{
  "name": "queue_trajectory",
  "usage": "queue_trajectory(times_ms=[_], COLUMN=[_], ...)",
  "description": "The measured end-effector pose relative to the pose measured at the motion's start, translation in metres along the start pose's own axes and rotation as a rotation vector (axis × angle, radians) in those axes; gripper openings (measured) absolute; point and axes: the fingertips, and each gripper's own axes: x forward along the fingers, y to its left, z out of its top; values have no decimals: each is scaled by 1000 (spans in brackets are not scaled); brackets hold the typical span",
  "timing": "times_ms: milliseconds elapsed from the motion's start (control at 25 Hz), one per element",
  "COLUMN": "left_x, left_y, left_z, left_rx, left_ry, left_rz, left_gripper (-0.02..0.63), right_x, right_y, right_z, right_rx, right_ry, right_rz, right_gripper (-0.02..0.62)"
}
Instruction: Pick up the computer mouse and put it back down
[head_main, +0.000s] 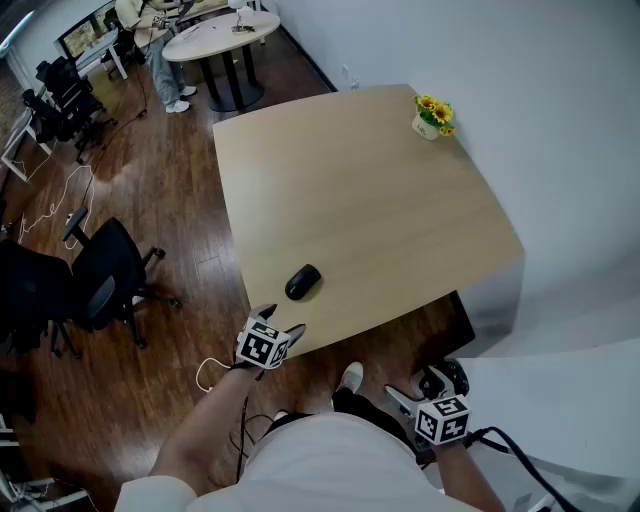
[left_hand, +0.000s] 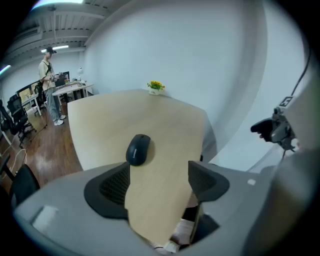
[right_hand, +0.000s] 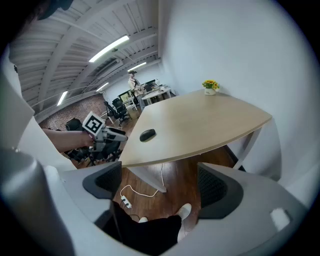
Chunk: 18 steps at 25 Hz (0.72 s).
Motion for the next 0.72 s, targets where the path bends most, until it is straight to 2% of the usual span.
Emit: queue_trajectory(times_ms=[160, 320, 400, 480, 600, 680, 720], left_x=[76, 123, 143, 152, 147, 145, 145], left_y=[42, 73, 79, 80, 76, 74, 73], left_z=[36, 51, 54, 42, 37, 37, 37], left_rx=[31, 73, 107, 107, 107, 129, 134], left_ry=[84, 174, 186, 216, 192, 184, 185], left_rz=[89, 151, 118, 74, 38, 35, 34], left_gripper=[357, 364, 364, 368, 356, 279, 281], right_x=[-1, 2, 8, 9, 7, 8, 9], right_y=[-54, -94, -103, -107, -105, -96, -91], right_z=[18, 18, 19, 21, 25, 28, 30], right_rx=[27, 61, 82, 102, 156, 187, 189], right_ry=[1, 20, 23, 13, -29, -48, -52], right_rz=[-24, -57, -76, -100, -143, -157, -158], right_gripper=[476, 469, 469, 469, 469, 466, 466])
